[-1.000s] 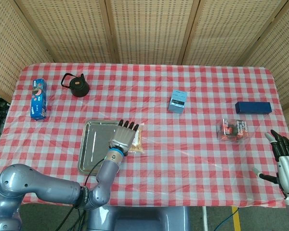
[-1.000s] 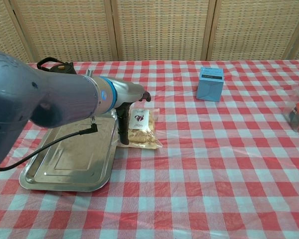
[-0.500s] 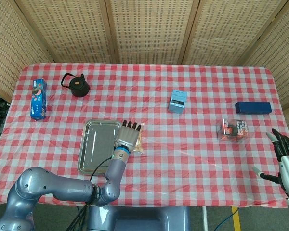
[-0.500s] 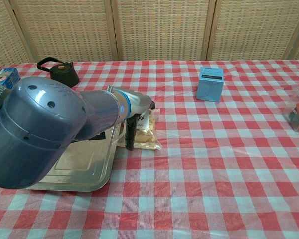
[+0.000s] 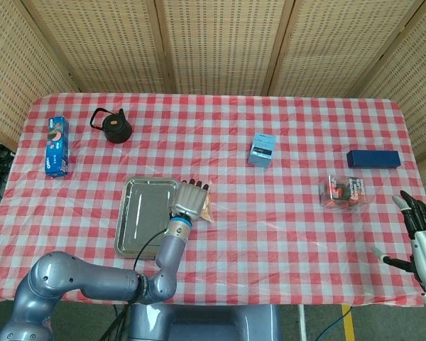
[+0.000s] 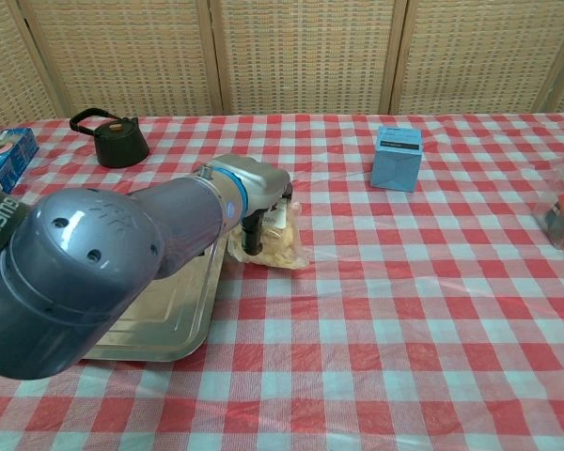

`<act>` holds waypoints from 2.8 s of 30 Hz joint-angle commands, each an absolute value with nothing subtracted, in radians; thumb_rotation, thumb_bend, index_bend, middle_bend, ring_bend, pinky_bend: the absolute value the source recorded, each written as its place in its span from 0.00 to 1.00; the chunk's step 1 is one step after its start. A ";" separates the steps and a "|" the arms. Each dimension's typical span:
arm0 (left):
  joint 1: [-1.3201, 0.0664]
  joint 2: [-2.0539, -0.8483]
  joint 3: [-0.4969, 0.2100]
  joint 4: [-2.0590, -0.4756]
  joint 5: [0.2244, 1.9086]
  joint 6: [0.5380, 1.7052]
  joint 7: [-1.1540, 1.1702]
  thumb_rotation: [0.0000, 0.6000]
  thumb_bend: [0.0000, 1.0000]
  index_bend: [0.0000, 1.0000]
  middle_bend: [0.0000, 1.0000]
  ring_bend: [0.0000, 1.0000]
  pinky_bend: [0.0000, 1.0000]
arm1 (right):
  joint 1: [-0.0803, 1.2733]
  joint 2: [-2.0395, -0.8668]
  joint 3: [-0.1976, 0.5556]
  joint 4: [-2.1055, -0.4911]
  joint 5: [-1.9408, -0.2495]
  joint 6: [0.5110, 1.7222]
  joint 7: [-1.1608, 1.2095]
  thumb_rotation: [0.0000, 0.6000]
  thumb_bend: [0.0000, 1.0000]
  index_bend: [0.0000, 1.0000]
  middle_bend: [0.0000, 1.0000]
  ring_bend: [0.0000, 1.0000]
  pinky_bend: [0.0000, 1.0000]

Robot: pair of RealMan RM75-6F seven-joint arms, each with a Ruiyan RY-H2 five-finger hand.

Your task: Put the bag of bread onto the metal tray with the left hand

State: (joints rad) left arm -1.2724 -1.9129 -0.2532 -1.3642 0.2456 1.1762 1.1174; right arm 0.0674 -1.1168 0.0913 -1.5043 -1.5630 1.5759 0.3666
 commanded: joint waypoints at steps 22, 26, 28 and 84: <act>-1.030 -1.557 -0.144 -1.723 0.538 1.260 0.916 1.00 0.47 0.40 0.18 0.18 0.31 | 0.072 -1.123 0.081 -1.515 -1.580 1.573 0.339 1.00 0.06 0.00 0.00 0.00 0.00; -0.971 -1.525 -0.091 -1.721 0.591 1.241 0.851 1.00 0.47 0.40 0.19 0.18 0.30 | 0.072 -1.125 0.078 -1.523 -1.590 1.580 0.326 1.00 0.06 0.00 0.00 0.00 0.00; -0.946 -1.520 -0.072 -1.710 0.608 1.224 0.819 1.00 0.47 0.40 0.19 0.18 0.30 | 0.073 -1.127 0.077 -1.525 -1.593 1.580 0.319 1.00 0.06 0.00 0.00 0.00 0.00; -0.438 -1.304 0.060 -1.716 1.232 1.484 0.314 1.00 0.06 0.00 0.00 0.00 0.00 | 0.091 -1.156 0.053 -1.523 -1.611 1.544 0.153 1.00 0.06 0.00 0.00 0.00 0.00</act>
State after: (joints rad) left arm -0.5163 -1.3030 0.0087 -1.7707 1.1586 1.3880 0.3227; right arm 0.0856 -1.1463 0.0600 -1.5295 -1.6025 1.5561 0.2010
